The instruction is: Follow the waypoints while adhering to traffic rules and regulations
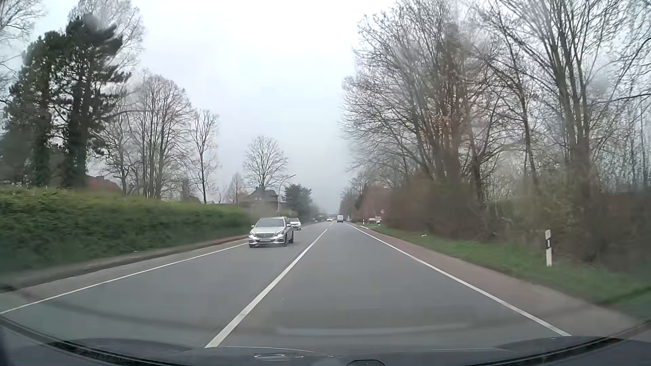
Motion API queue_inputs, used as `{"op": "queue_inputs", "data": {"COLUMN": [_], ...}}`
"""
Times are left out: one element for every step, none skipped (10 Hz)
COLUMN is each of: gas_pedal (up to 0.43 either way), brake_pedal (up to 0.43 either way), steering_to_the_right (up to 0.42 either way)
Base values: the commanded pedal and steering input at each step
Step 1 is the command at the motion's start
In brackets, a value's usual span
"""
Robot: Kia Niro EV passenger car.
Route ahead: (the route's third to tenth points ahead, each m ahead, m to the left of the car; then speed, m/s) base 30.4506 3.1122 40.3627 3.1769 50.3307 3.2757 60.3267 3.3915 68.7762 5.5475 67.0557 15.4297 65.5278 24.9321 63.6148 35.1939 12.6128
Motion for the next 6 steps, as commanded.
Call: {"op": "queue_inputs", "data": {"gas_pedal": [0.000,0.000,0.000,0.000,0.000,0.000], "brake_pedal": [0.000,0.000,0.000,0.000,0.000,0.024], "steering_to_the_right": [-0.004,-0.003,-0.002,-0.002,-0.002,-0.002]}}
